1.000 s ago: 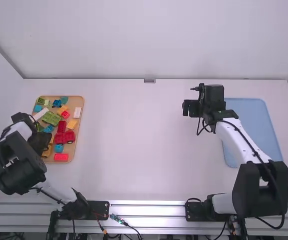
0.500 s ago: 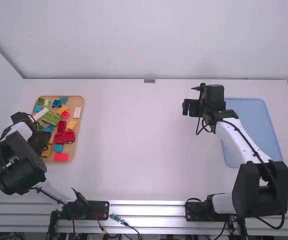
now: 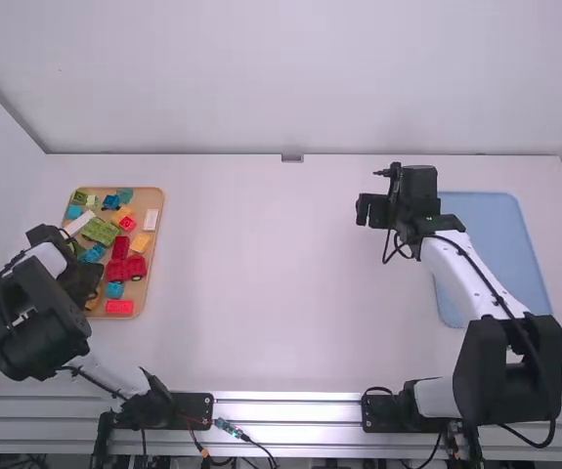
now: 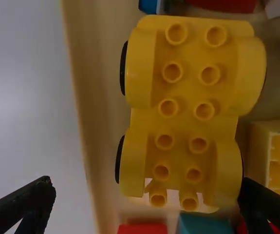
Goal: Assemble lego blocks to make yellow taxi
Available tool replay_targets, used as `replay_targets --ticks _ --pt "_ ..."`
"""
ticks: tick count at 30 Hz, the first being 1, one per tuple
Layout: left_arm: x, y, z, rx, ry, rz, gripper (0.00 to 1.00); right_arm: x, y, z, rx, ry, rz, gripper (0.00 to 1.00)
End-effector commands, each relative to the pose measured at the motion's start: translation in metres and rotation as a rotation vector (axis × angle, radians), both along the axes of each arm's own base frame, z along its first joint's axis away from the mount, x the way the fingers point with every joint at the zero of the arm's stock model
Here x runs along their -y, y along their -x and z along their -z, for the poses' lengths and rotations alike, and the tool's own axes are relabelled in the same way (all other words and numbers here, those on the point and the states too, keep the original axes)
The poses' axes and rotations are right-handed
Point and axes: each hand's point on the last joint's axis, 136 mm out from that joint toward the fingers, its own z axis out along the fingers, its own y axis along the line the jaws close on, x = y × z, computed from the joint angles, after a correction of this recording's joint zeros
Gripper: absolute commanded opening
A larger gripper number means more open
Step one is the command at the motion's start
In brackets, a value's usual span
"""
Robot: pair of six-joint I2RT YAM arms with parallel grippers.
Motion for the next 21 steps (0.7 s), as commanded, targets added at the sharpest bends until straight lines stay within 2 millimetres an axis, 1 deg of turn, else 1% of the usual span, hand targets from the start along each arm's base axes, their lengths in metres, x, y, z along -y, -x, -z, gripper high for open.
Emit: replay_targets --ticks 1,3,9,12,16,21 --pt "-0.004 0.012 0.002 -0.056 -0.043 -0.039 0.99 -0.002 -0.004 -0.006 0.014 -0.003 -0.003 0.99" --pt "-0.010 0.013 0.000 -0.060 -0.072 -0.047 0.99 -0.002 -0.004 -0.006 0.014 -0.003 -0.003 0.99" --pt "-0.010 0.012 0.000 -0.065 -0.074 -0.023 0.99 -0.002 -0.004 -0.006 0.014 -0.003 -0.004 0.99" --pt "-0.009 0.009 0.001 -0.048 -0.066 -0.021 0.99 -0.002 -0.004 -0.006 0.014 -0.003 -0.003 0.99" --pt "-0.006 -0.004 0.013 0.029 -0.048 0.061 0.99 -0.002 -0.004 -0.006 0.013 -0.004 -0.003 0.99" --pt "-0.002 -0.005 0.021 0.048 -0.052 0.063 0.99 -0.002 -0.004 -0.006 0.014 -0.003 -0.003 0.99"
